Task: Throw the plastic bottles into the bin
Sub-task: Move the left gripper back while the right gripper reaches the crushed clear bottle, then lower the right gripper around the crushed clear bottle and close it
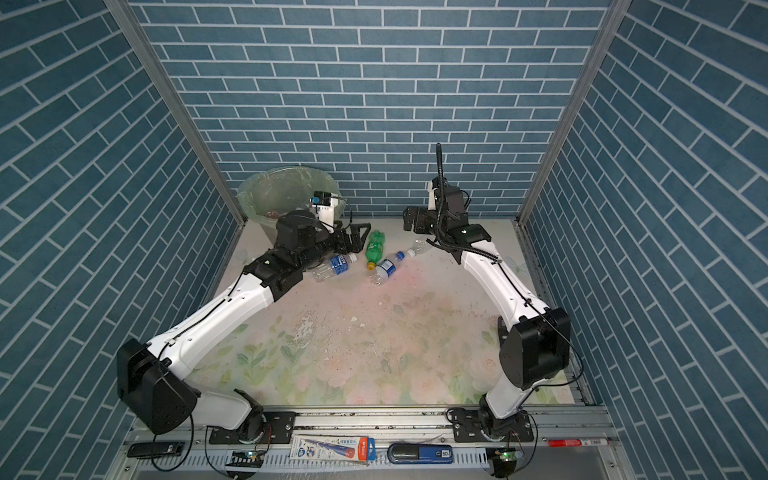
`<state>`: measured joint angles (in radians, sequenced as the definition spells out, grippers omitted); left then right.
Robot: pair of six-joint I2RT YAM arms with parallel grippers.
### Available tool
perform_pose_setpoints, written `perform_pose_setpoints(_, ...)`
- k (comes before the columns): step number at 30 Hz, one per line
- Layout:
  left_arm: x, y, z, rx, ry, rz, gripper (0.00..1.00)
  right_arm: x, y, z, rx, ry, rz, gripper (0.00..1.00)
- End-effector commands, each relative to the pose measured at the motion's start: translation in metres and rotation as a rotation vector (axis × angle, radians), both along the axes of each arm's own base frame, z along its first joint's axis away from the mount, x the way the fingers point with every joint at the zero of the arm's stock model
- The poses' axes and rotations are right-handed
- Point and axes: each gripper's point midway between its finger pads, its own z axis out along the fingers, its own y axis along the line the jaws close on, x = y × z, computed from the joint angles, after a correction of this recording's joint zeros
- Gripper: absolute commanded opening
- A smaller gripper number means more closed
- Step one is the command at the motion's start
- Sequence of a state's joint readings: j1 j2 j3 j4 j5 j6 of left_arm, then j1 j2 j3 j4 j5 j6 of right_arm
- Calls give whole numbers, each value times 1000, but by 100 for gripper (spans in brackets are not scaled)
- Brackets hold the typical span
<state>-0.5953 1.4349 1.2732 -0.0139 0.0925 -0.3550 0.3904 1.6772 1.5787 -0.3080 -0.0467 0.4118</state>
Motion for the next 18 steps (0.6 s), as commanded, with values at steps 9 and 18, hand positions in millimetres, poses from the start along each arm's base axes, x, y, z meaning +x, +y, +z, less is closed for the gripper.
perform_pose_setpoints(9, -2, -50, -43, -25, 33, -104, 99, 99, -80, -126, 71, 263, -258, 99)
perform_pose_setpoints(18, 1, -57, -63, -22, 90, -116, 99, 152, -72, -176, 114, 352, -254, 99)
